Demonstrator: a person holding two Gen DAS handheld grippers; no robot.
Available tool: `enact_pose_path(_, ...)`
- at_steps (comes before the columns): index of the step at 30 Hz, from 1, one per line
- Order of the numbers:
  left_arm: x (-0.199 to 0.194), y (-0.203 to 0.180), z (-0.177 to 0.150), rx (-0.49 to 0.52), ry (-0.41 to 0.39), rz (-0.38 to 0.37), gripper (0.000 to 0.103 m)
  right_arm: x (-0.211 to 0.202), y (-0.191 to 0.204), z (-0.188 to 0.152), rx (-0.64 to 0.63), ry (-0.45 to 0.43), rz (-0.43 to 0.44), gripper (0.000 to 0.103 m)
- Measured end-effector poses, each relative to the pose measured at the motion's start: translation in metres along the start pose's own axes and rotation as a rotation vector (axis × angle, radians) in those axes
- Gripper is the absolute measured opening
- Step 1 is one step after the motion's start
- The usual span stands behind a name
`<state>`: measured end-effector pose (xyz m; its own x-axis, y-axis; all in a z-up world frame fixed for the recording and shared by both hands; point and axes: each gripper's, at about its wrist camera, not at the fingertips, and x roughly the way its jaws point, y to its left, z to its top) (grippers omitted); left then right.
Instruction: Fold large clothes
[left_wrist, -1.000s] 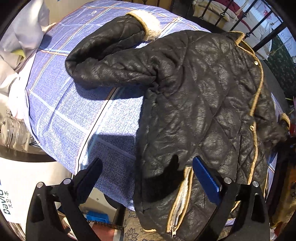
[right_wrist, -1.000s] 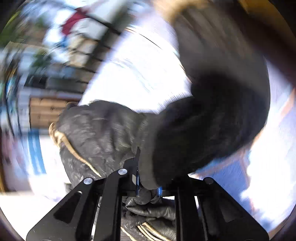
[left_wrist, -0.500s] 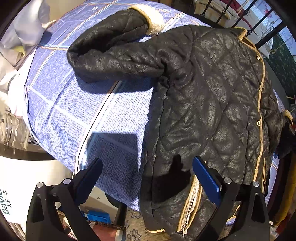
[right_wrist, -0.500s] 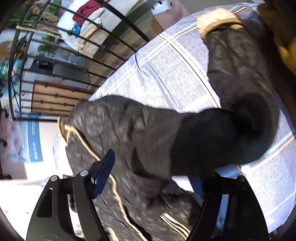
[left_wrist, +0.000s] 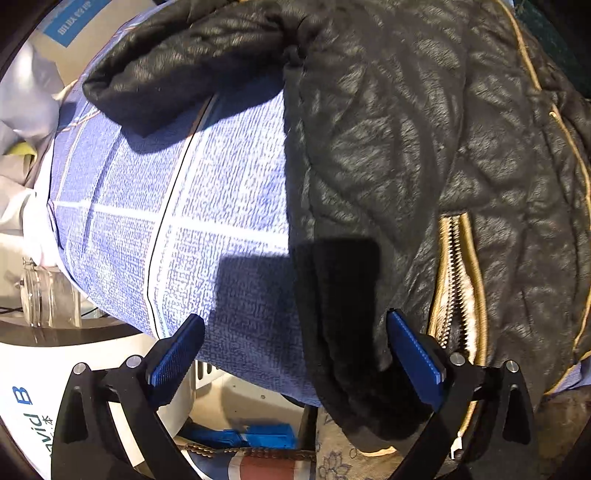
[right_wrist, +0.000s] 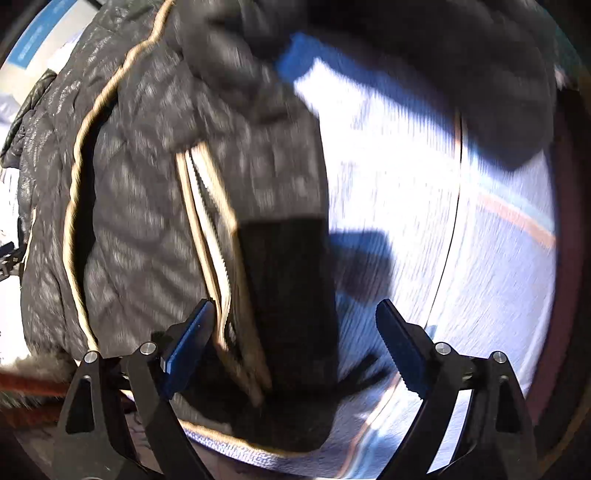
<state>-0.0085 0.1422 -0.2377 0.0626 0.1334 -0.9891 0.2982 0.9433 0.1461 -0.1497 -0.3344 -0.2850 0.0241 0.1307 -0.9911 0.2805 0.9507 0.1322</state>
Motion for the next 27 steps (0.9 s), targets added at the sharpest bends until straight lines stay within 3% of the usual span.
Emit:
enact_pose_path(3,0.002,0.005,0.002,-0.009,0.013,0.006,0.098,0.006,0.001,-0.016,-0.026,0.025,-0.021,0.088)
enact_pose_path(6,-0.017,-0.003,0.009,0.048,-0.025,0.056,0.096,-0.010,-0.002,-0.007,0.025,0.039,-0.034,0.088)
enact_pose_path(8,-0.047,-0.008,0.019,0.045,-0.112,0.043,0.094,-0.039,0.003,0.004,0.012,-0.049,-0.012,0.088)
enact_pose_path(10,-0.077,-0.009,0.030,0.027,-0.206,-0.018,0.096,-0.071,0.012,0.016,-0.026,-0.156,0.000,0.088)
enact_pose_path(13,-0.092,-0.019,0.049,0.032,-0.252,-0.073,0.097,-0.089,0.029,0.036,-0.073,-0.212,0.024,0.088)
enact_pose_path(16,-0.084,-0.045,0.061,0.099,-0.230,-0.082,0.097,-0.081,0.060,0.064,-0.120,-0.170,0.070,0.088)
enact_pose_path(19,-0.059,-0.066,0.063,0.186,-0.166,-0.057,0.097,-0.057,0.091,0.067,-0.197,-0.101,0.108,0.088)
enact_pose_path(23,0.000,-0.083,0.054,0.238,0.001,0.012,0.098,-0.014,0.113,0.053,-0.281,0.001,0.039,0.088)
enact_pose_path(27,0.005,-0.084,0.058,0.209,0.015,0.006,0.098,0.021,0.110,0.037,-0.281,0.113,-0.025,0.093)
